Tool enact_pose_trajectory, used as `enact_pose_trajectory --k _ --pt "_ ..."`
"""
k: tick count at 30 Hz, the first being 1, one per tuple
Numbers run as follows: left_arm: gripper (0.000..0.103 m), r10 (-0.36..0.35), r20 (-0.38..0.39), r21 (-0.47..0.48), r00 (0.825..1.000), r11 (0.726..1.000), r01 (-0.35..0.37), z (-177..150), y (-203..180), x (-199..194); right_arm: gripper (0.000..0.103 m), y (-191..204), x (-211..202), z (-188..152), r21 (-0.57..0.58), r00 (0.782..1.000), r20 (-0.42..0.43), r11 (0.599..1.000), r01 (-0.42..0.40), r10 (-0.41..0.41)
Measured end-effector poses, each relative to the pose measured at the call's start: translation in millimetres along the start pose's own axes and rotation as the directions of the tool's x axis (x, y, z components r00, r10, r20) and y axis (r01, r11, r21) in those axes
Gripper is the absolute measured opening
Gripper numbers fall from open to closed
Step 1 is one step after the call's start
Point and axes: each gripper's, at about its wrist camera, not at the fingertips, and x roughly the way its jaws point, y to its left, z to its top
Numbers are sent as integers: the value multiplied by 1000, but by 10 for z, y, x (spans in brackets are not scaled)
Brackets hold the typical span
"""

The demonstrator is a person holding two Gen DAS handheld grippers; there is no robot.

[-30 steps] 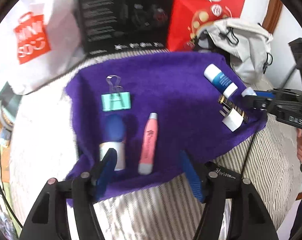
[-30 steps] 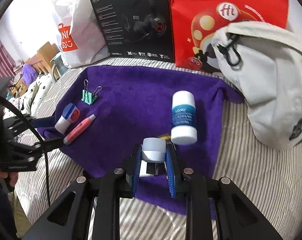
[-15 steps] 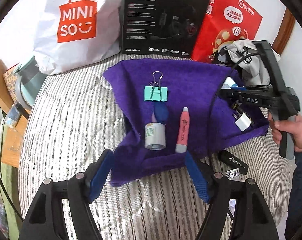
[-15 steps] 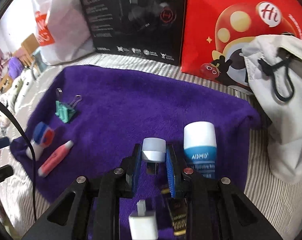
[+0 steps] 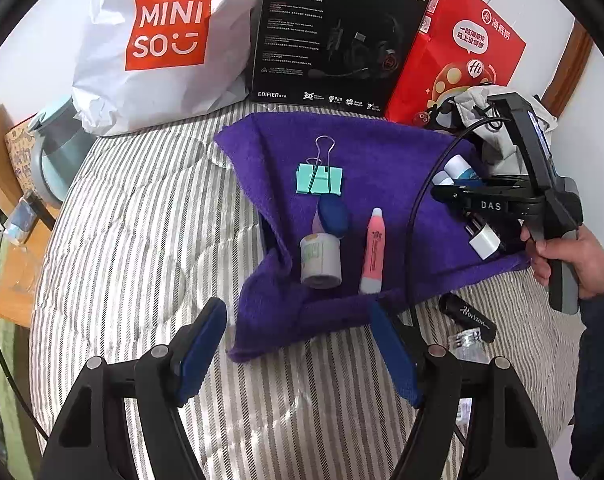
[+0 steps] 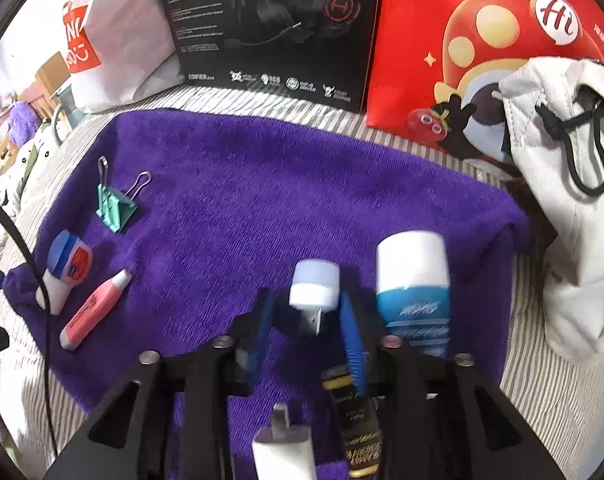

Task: Organize rigid objects
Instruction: 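Set the USB light on the towel beside the charger and open the right gripper, then grasp the clear mint bottle with the left gripper while the right grasps the black Horizon case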

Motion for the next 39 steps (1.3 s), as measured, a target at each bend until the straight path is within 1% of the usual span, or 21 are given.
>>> enact_pose_trajectory --k 1,4,8,13,17,19,22,24,26,28,32,35,39 --pt "72 1 -1 -3 1000 1000 -1 -10 9 -7 42 10 -9 -16 -3 1000 -6 1000 -3 3" --pt "72 9 1 -14 1000 1000 -9 -51 47 -42 42 49 -89 -77 -10 1000 -7 1000 2 -2" --pt "72 28 3 -28 1000 999 -28 -124 74 -109 42 92 -359 -165 -8 999 35 1000 0 0" --pt "72 17 6 -30 1000 999 -17 -234 -20 -200 42 135 -792 -402 -7 996 92 1000 -2 3" --pt "72 3 4 -4 1000 1000 -3 -335 -243 -251 43 111 -1125 -719 15 993 120 1000 1 -3" --pt "72 -9 0 12 1000 1000 9 -386 -378 -255 43 64 -1286 -931 34 991 134 999 -2 -2" --pt "72 -33 -18 37 999 999 34 -461 -628 -212 44 -42 -1486 -1244 58 991 131 998 -1 -7" --pt "72 -43 -38 60 998 997 45 -503 -821 -151 45 -126 -1607 -1457 74 991 134 997 -2 -8" --pt "72 -49 -50 80 998 995 53 -548 -982 -104 49 -220 -1708 -1669 101 990 137 995 -7 -7" --pt "72 -52 -65 91 997 994 58 -601 -1124 -28 50 -293 -1746 -1816 126 991 137 992 -19 1" --pt "72 -48 -111 84 993 995 57 -695 -1299 158 50 -469 -1784 -2136 191 991 131 980 -56 31" --pt "72 -10 -126 90 992 996 21 -749 -1396 281 50 -524 -1772 -2291 210 991 123 975 -70 45" --pt "72 44 -117 99 992 995 -33 -763 -1480 369 50 -535 -1775 -2423 214 991 121 973 -87 61"
